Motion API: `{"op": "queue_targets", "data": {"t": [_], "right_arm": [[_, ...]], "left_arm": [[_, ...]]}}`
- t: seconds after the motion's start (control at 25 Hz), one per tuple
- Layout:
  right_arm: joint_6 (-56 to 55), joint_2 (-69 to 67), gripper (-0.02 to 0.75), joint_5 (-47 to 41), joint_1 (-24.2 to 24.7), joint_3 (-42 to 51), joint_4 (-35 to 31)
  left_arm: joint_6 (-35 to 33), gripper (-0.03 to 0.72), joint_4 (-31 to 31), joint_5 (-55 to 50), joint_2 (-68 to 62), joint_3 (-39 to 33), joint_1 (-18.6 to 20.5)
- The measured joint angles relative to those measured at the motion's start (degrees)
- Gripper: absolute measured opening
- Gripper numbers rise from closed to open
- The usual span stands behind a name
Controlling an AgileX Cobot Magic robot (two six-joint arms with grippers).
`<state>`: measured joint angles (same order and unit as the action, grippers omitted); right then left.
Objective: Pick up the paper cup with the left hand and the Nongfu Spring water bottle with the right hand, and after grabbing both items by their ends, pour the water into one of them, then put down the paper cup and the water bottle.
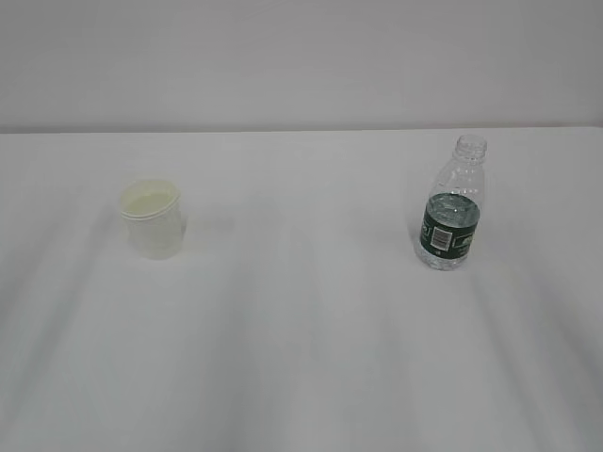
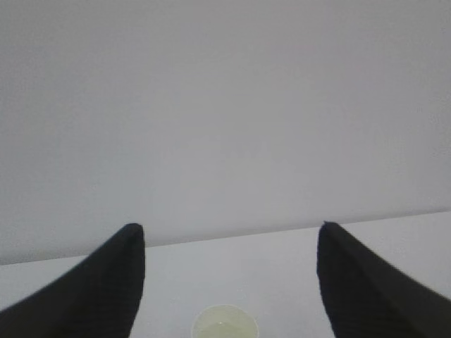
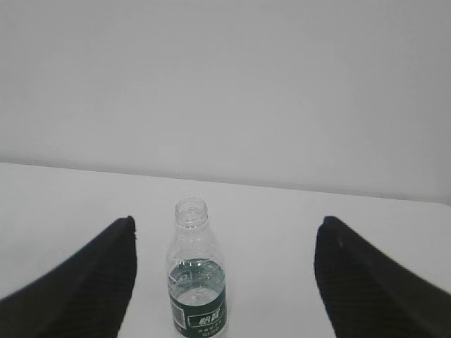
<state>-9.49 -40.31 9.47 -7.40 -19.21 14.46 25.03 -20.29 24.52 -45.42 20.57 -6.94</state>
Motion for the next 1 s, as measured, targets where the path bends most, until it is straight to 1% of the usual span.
{"op": "queue_targets", "data": {"t": [0.28, 0.48, 0.64, 1.0], "right_arm": [[0.0, 3.22, 0.588, -3.3, 0.0, 0.0, 0.15], [-0.12, 5.28, 0.588, -5.33, 0.0, 0.0, 0.15], [-0.12, 6.89, 0.588, -8.56, 0.0, -1.14, 0.15], [-0.28, 7.76, 0.588, -11.06, 0.0, -2.48, 0.15]], "left_arm": [[0.0, 0.547, 0.0, -4.83, 4.37, 0.0, 0.0], [0.0, 0.547, 0.0, -5.95, 6.08, -0.12, 0.0], [0.63, 0.547, 0.0, -7.58, 7.65, -0.12, 0.0], [1.36, 0.547, 0.0, -9.96, 10.25, -0.12, 0.0]]}}
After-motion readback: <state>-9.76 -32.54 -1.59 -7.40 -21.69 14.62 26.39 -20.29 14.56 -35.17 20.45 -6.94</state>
